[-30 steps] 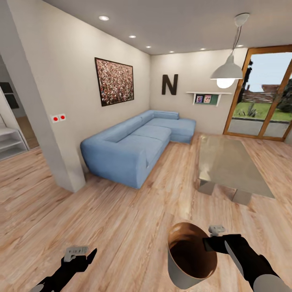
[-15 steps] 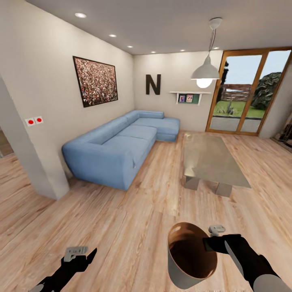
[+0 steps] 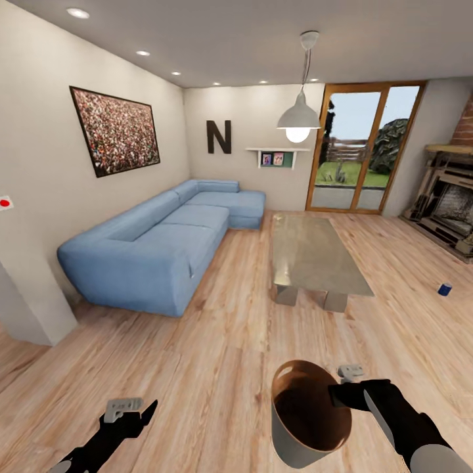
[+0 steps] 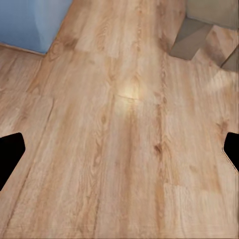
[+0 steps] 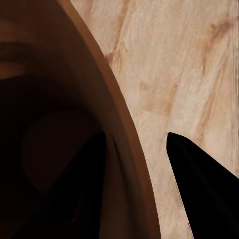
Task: Put the three can of soda from the living room inside the tash can in the kitchen.
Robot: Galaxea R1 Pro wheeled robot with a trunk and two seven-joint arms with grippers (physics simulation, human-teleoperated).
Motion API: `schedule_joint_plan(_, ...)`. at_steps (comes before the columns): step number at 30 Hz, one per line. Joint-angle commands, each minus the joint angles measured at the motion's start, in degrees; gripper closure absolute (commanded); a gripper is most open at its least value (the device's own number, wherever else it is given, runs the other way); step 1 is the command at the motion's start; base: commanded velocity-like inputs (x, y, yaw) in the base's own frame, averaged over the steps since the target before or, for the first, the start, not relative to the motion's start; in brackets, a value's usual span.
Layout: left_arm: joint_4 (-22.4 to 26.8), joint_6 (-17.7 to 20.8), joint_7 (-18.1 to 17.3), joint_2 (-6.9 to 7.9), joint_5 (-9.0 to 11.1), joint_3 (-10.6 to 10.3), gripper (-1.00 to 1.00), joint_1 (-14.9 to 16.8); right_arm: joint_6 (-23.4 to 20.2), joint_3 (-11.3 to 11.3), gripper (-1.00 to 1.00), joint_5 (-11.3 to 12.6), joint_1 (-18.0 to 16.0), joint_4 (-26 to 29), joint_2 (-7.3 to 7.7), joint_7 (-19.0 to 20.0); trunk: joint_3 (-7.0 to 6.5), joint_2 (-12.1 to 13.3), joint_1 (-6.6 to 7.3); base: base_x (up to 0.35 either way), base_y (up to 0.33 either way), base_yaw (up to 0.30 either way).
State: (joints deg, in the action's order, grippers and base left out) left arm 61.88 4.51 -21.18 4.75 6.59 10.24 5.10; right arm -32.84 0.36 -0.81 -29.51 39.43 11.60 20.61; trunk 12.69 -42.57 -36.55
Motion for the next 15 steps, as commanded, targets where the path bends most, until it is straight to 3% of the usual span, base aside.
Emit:
schedule_joint_plan(1, 0.0, 0.0, 0.0, 0.0, 0.0, 0.0, -1.0, 0.0, -0.1, 0.0, 1.0, 0.5, 0.0, 0.0, 0.03, 0.0, -0.01, 0.0, 0.0, 0.217, -0.198, -0.252)
schedule_joint_plan(15, 0.0, -0.4, -0.1, 0.0, 0.0, 0.0, -1.0, -0.1, -0.1, 0.0, 1.0, 0.5, 0.0, 0.0, 0.0, 0.0, -0.01, 0.0, 0.0, 0.19, -0.232, -0.252)
